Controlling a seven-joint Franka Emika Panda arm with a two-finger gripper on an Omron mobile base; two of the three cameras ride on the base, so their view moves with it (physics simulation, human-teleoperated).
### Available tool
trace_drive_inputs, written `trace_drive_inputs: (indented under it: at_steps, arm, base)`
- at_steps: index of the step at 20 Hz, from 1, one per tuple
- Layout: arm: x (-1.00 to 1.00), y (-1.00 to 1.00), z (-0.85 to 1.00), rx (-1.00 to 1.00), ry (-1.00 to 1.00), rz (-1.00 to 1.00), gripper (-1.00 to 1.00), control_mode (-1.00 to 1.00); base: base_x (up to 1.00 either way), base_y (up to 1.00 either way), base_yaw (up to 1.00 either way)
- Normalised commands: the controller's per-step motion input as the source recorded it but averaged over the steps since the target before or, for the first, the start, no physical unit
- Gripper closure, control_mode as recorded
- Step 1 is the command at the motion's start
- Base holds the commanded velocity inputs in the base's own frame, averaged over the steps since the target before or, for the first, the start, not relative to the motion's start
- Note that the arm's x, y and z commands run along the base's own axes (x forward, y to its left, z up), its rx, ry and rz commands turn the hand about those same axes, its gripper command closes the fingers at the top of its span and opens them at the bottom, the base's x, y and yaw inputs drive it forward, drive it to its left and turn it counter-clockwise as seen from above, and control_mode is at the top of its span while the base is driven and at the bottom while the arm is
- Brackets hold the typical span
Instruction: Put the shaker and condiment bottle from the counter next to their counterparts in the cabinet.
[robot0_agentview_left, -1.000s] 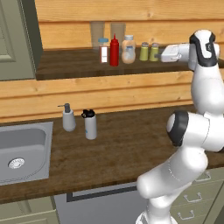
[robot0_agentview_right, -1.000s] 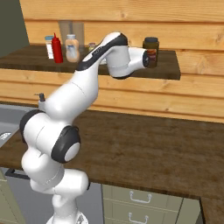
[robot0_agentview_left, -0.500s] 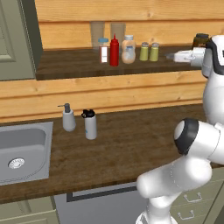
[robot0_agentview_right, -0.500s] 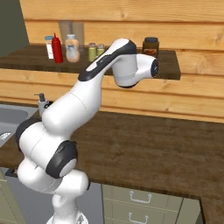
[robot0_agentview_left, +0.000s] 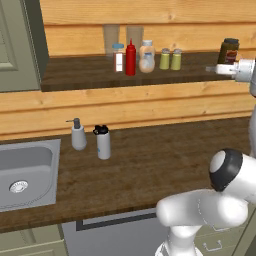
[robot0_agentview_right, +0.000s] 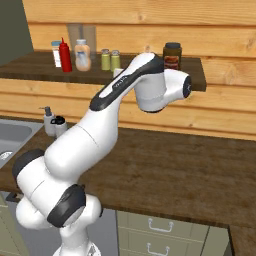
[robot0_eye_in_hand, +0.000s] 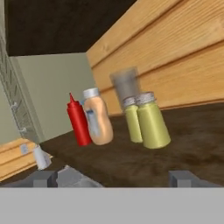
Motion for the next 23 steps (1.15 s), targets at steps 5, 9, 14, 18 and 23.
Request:
trace_drive_inputs:
  at_steps: [5, 9, 14, 18, 23]
  arm:
    - [-0.99, 0.26, -0.45, -0.08, 0.04, 0.0, -1.0, -1.0]
    - [-1.0, 0.19, -0.38, -0.16, 0.0, 0.0, -1.0, -1.0]
    - [-1.0, 0.17, -0.35, -0.23, -0.09, 0.0, -1.0, -1.0]
    - [-1.0, 0.11, -0.43, -0.19, -0.16, 0.0, -1.0, -1.0]
    - [-1.0, 0.04, -0.52, -0.16, -0.18, 0.01, -1.0, -1.0]
  base:
    - [0.0, 0.0, 0.0]
    - [0.0, 0.0, 0.0]
    - [0.0, 0.0, 0.0]
    - [0.0, 0.0, 0.0]
    - [0.0, 0.0, 0.0]
